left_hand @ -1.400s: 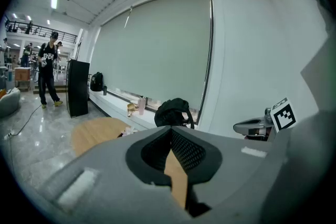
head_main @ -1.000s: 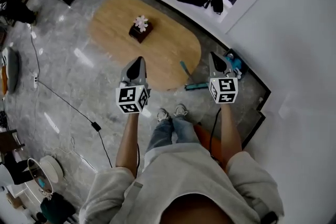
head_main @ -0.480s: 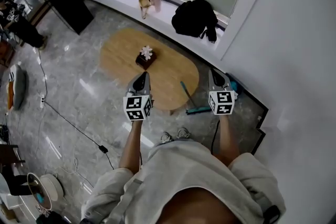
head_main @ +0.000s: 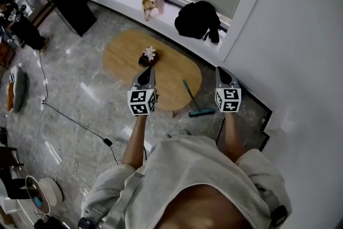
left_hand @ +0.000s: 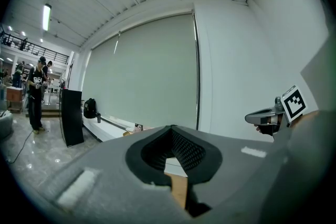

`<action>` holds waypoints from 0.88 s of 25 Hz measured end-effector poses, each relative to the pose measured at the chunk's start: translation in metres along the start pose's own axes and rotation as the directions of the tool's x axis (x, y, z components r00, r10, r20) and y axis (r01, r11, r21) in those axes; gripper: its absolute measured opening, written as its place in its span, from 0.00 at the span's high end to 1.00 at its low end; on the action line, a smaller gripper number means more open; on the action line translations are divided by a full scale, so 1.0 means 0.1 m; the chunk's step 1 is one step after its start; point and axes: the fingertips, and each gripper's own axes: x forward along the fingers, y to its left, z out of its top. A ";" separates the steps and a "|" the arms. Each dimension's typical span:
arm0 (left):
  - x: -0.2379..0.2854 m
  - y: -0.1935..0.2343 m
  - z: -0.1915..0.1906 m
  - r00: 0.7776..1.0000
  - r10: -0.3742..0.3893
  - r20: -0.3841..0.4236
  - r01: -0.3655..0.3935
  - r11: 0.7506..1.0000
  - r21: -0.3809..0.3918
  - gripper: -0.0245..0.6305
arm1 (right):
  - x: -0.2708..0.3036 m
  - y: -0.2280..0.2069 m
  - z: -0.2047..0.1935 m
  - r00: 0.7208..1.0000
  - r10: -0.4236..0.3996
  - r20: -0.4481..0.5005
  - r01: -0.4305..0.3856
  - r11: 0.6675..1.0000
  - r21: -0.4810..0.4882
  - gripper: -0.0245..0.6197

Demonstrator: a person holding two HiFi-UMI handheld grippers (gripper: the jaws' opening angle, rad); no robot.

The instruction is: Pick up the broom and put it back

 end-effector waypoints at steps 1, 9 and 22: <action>0.01 0.00 0.02 1.000 0.000 0.003 0.000 1.000 0.002 0.96 | 0.01 -0.01 0.02 1.000 -0.002 0.003 0.002 1.000 0.000 0.96; 0.04 -0.02 0.11 1.000 -0.001 0.019 0.001 1.000 0.006 0.96 | 0.04 -0.07 0.08 1.000 -0.004 0.016 0.004 1.000 0.024 0.96; 0.07 0.01 0.05 1.000 0.001 0.015 -0.001 1.000 0.001 0.96 | 0.10 -0.04 -0.01 1.000 0.002 -0.007 -0.002 1.000 0.007 0.96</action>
